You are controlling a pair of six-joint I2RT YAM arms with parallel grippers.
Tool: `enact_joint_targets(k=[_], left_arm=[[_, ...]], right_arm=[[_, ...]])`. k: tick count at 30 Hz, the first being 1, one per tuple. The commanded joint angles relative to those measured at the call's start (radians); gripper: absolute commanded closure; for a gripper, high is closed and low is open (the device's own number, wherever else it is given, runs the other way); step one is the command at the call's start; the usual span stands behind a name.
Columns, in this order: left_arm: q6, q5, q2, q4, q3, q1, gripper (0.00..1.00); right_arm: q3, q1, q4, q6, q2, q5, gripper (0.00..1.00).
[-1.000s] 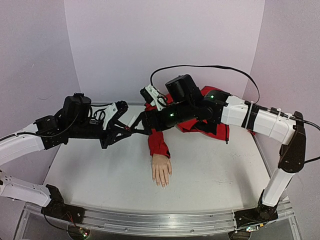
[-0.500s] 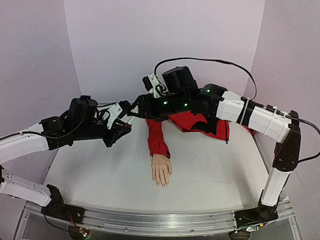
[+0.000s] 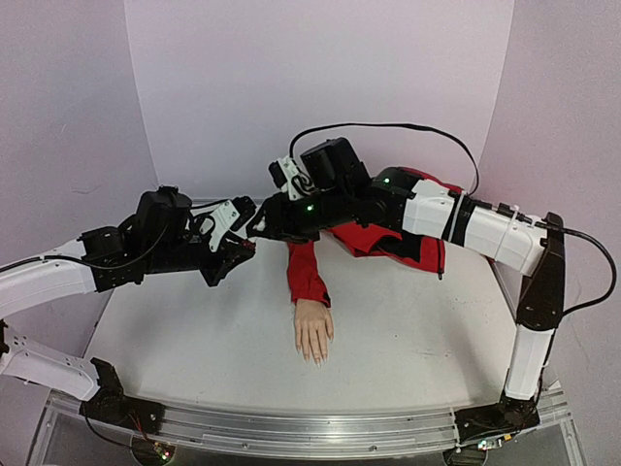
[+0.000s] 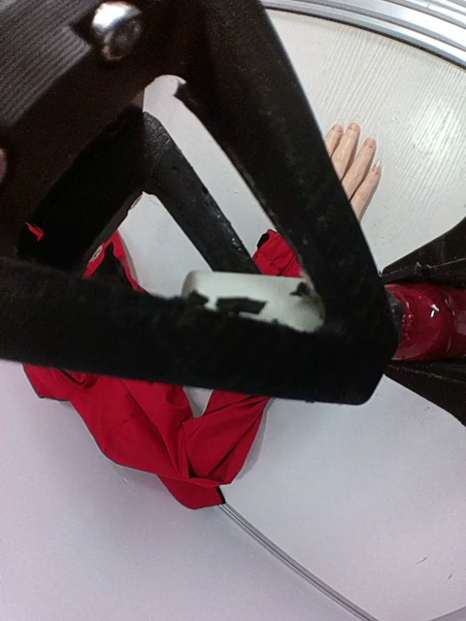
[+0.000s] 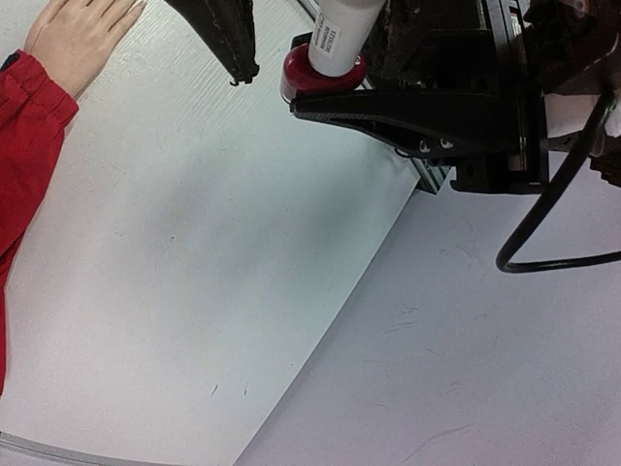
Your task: Paint the nails
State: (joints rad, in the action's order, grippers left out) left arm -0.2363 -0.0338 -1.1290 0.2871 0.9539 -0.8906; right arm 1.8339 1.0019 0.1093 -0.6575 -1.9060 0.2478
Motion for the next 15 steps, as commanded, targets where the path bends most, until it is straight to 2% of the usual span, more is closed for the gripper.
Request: enact_joint_targets(k=[1,9,12,15], left_arm=[[0.001,-0.015,0.001,-0.054,0.052,-0.005,1.0],[0.001,0.022,0.012,-0.053,0.046,-0.007,1.0],[-0.007,0.139,0.032,-0.049,0.039,-0.005,1.0],[-0.048,0.415,0.057,0.004,0.044,0.006,1.0]], right_arm=[[0.056,0.0,-0.005,0.014,-0.016,0.022,0.62],[0.054,0.0,-0.005,0.073,-0.004,0.066,1.0],[0.04,0.0,-0.006,0.219,0.02,0.176,1.0],[-0.026,-0.001,0.005,0.471,0.068,0.387,1.0]])
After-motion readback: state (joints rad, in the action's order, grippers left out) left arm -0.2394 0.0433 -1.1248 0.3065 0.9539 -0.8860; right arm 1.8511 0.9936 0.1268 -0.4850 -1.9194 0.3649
